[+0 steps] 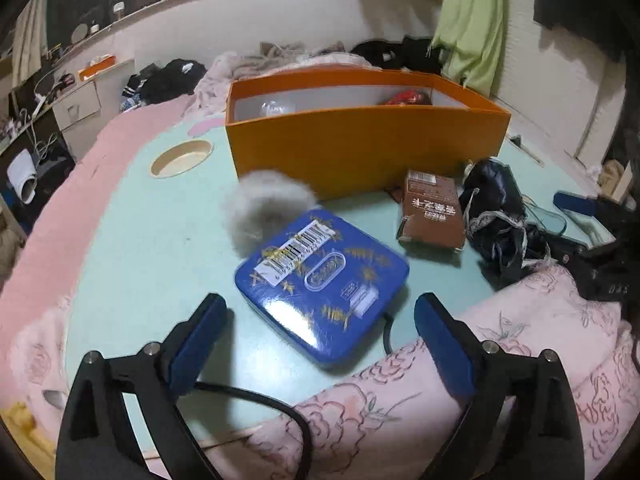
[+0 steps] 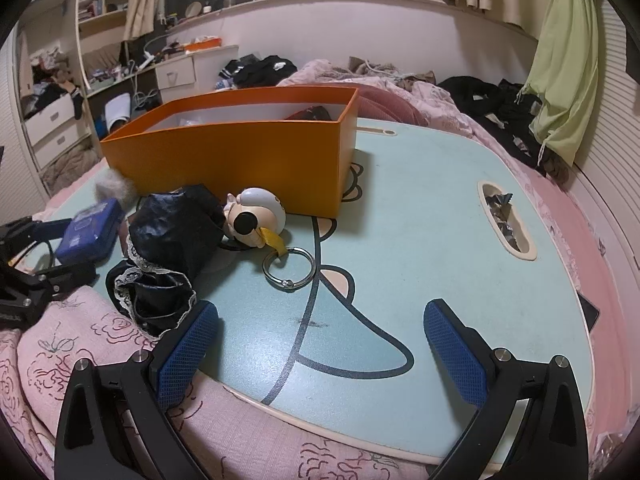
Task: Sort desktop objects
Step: 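Lift the blue tin out and place it on the table, left gripper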
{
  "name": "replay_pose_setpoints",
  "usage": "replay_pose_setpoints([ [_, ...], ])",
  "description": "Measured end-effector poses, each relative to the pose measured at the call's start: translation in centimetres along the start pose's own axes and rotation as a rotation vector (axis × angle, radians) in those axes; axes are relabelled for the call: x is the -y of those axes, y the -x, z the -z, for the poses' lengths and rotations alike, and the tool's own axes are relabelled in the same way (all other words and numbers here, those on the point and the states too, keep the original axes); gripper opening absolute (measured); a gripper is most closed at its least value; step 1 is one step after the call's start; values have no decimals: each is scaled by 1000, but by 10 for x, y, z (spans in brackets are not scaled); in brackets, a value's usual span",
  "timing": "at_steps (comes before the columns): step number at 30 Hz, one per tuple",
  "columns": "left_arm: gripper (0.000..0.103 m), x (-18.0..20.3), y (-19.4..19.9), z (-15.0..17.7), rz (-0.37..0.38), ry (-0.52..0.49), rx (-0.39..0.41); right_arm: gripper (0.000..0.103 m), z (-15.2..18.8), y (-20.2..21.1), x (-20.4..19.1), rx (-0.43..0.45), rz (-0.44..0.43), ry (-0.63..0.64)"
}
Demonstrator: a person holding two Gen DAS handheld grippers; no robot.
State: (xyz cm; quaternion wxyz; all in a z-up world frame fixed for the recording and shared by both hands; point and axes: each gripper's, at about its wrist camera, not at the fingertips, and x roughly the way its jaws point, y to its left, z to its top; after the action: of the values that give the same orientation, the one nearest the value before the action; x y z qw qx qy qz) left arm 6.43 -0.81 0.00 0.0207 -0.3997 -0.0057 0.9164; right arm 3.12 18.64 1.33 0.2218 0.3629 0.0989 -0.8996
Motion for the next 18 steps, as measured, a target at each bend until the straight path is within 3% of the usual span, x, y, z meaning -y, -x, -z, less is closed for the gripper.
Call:
replay_pose_setpoints([
  [8,96,-1,-3,-2,7,-5,7,102,-1,3,0,1,22,-11],
  [9,96,-2,-3,-1,8,-5,8,99,-1,3,0,3,22,-15],
  [12,96,-1,-3,0,9,-5,11,81,-8,9,4,10,-41,-51],
  [14,96,-1,-3,1,10,-5,13,80,-22,20,-1,43,-123,-76],
  [18,96,-1,-2,1,12,-6,17,80,-68,41,-34,104,-167,29],
])
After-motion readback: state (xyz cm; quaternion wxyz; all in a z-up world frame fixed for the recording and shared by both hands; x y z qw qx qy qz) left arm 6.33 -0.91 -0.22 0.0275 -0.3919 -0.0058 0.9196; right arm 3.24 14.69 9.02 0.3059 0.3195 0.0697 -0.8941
